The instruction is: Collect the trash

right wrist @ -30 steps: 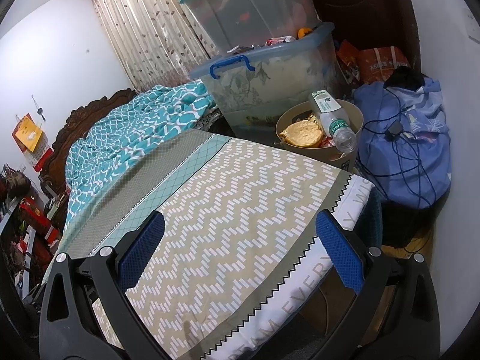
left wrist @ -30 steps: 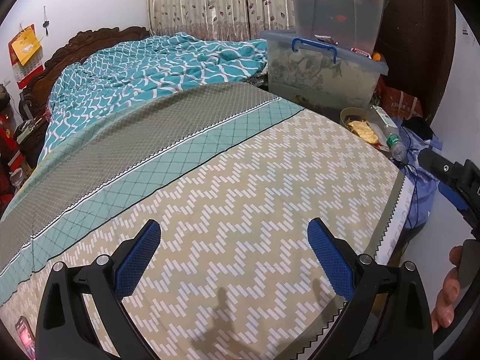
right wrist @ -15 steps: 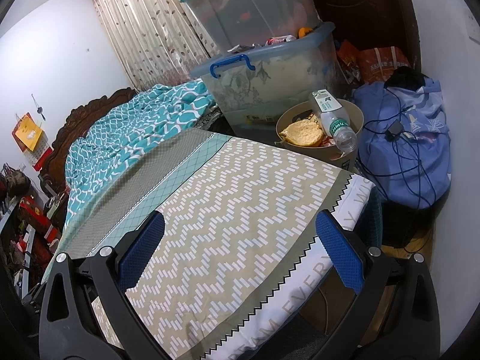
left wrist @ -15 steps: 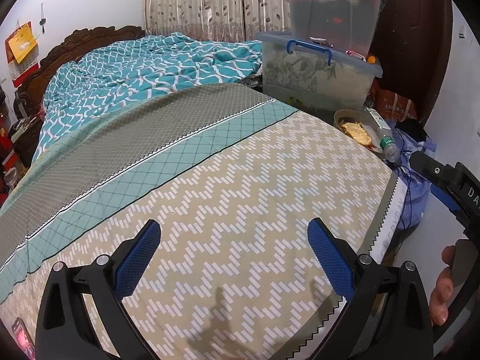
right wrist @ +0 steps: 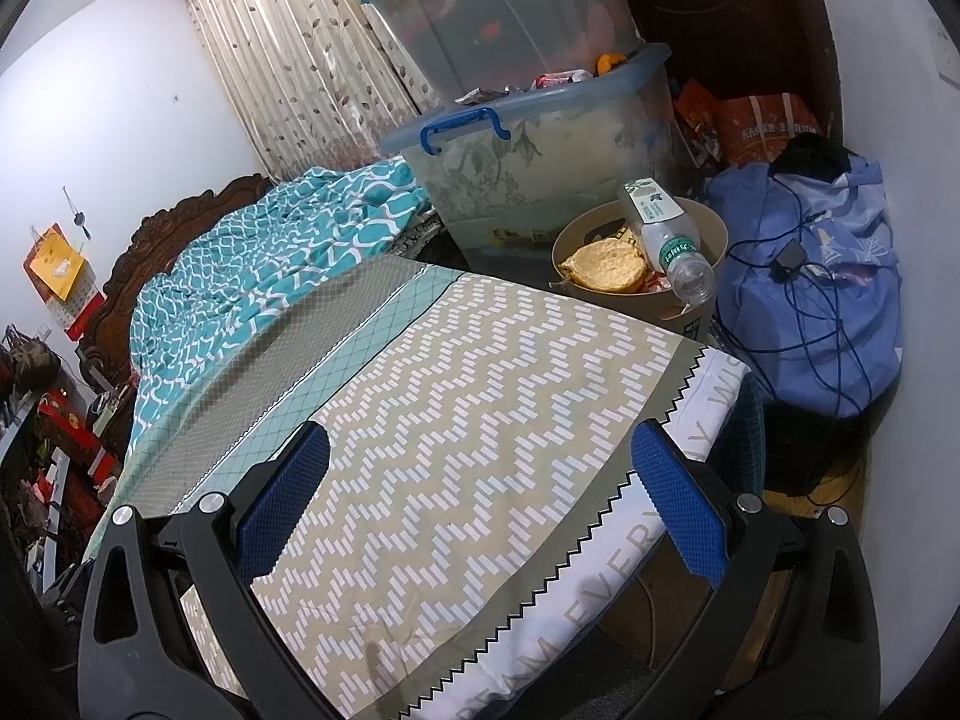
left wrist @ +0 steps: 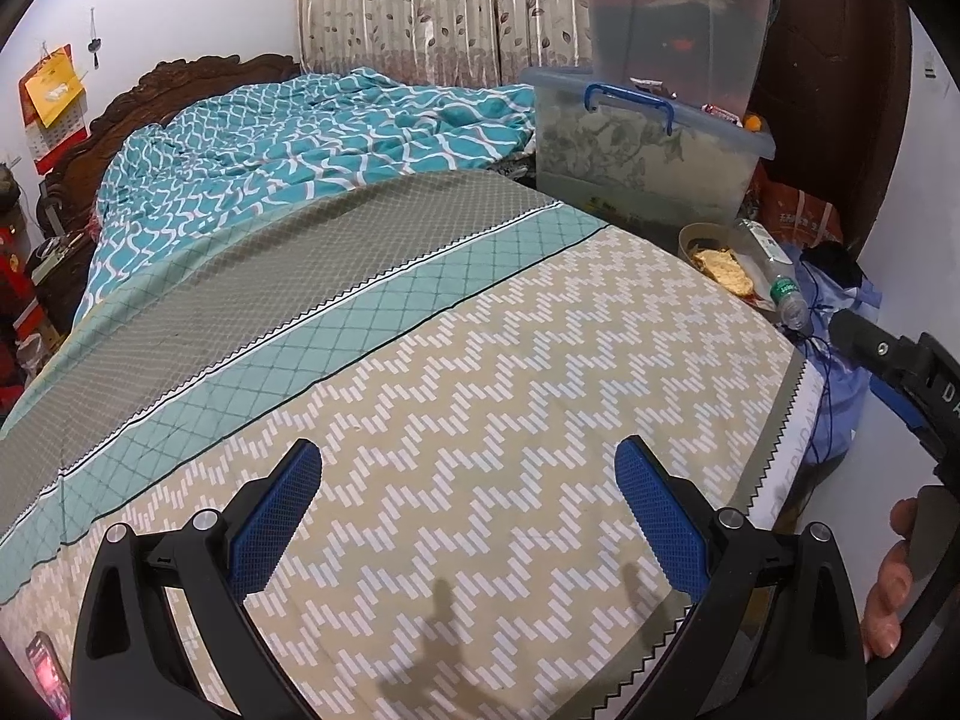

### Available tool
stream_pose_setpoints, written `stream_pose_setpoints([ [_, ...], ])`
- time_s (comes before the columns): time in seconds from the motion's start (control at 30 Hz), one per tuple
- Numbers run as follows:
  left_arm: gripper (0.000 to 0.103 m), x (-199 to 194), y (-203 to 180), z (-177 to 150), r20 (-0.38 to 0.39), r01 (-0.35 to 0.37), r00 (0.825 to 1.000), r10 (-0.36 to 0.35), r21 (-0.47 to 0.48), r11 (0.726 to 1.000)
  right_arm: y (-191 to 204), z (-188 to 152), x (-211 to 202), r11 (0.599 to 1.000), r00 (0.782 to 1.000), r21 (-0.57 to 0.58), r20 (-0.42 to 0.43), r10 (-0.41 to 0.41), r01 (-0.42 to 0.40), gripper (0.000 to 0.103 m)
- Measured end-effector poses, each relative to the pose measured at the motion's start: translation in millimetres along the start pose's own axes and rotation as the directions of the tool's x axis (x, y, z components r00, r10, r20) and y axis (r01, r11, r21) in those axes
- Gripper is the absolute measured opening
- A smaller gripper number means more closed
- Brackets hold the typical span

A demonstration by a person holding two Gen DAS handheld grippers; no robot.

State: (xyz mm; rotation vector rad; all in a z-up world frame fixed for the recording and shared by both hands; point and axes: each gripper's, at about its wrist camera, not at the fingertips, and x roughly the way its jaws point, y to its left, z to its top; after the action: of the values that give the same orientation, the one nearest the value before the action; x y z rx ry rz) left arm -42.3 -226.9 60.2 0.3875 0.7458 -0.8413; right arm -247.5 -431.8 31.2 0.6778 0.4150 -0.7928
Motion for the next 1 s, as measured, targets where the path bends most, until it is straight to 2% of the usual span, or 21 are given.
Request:
stream_pose_setpoints([
  [0.2, 0.094, 3.1, 1.3, 0.0, -0.007, -0.03, 1.0, 0.03, 0.003, 1.0, 3.0, 0.7, -4.5, 1.0, 1.0, -0.016, 0.011, 0.0, 0.0, 0.1],
  [0.47, 0.094, -4.8, -7.0, -0.3, 0.046, -0.102, 0.994, 0.101, 0.037, 0.994, 2.6, 3.5, -6.6, 1.0, 1.0, -0.024, 0.03, -0.006, 0.007, 0.1],
  [0.67, 0.094, -3.1, -9.0, 2.0, 0.027, -0.091, 0.996, 0.09, 0.033, 0.995, 7.3, 7.4, -14.4, 0.997, 0.996, -0.071, 0.086, -0.008, 0.014, 0.1],
  [1.0, 0.094, -0.2, -16.1, 2.6, 0.007, -0.093, 0.996, 0.093, 0.039, 0.995, 5.9, 6.5, -12.4, 0.997, 0.997, -0.072, 0.075, 0.013, -0.008, 0.1],
])
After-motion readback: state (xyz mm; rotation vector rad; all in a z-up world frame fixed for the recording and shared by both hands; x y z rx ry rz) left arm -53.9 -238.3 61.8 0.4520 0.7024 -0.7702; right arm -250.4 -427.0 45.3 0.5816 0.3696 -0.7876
